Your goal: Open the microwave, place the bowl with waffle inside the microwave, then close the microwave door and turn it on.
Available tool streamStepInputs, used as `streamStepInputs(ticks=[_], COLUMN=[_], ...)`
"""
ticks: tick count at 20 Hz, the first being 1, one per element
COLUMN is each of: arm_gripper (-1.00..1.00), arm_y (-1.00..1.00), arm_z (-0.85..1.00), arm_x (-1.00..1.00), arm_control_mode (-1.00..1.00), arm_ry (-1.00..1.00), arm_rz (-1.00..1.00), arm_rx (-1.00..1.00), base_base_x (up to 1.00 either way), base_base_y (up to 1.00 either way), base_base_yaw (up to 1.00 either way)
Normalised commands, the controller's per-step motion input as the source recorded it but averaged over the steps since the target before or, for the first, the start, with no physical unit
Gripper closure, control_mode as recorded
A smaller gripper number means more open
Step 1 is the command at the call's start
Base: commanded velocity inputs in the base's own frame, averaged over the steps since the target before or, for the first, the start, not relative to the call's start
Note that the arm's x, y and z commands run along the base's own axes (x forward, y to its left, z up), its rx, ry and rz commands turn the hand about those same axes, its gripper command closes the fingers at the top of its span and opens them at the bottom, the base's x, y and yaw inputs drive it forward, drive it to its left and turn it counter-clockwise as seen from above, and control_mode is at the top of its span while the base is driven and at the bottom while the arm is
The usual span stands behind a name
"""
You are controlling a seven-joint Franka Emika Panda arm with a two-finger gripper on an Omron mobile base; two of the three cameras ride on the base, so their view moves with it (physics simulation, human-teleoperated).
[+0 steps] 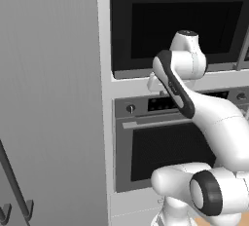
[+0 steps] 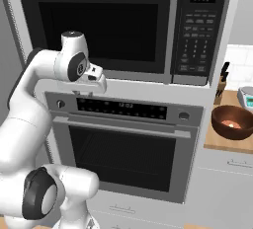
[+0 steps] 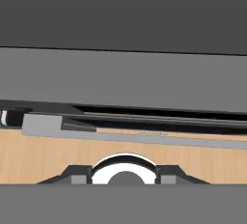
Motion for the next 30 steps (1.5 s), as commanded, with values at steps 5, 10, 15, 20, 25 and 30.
streamStepInputs(ticks=[5,10,15,20,25,30], arm_gripper=[-1.0,-1.0,-1.0,-1.0,-1.0,-1.0], arm_y=[0.0,0.0,0.0,0.0,0.0,0.0], arm_z=[-0.05,-0.37,-0.45,-0.35,-0.06,0.0], arm_x=[-0.38,-0.67,-0.69,-0.55,-0.07,0.0], arm_control_mode=[-1.0,-1.0,-1.0,-1.0,1.0,1.0], arm_ry=[0.0,-0.01,-0.08,-0.07,-0.01,0.0], arm_rz=[0.0,0.01,0.0,0.0,0.0,0.0], arm_rx=[0.0,0.0,0.0,0.0,0.0,0.0], base_base_x=[0.0,0.0,0.0,0.0,-0.19,-0.03], base_base_y=[0.0,0.0,0.0,0.0,-0.15,-0.53], base_base_yaw=[0.0,0.0,0.0,0.0,0.0,0.01])
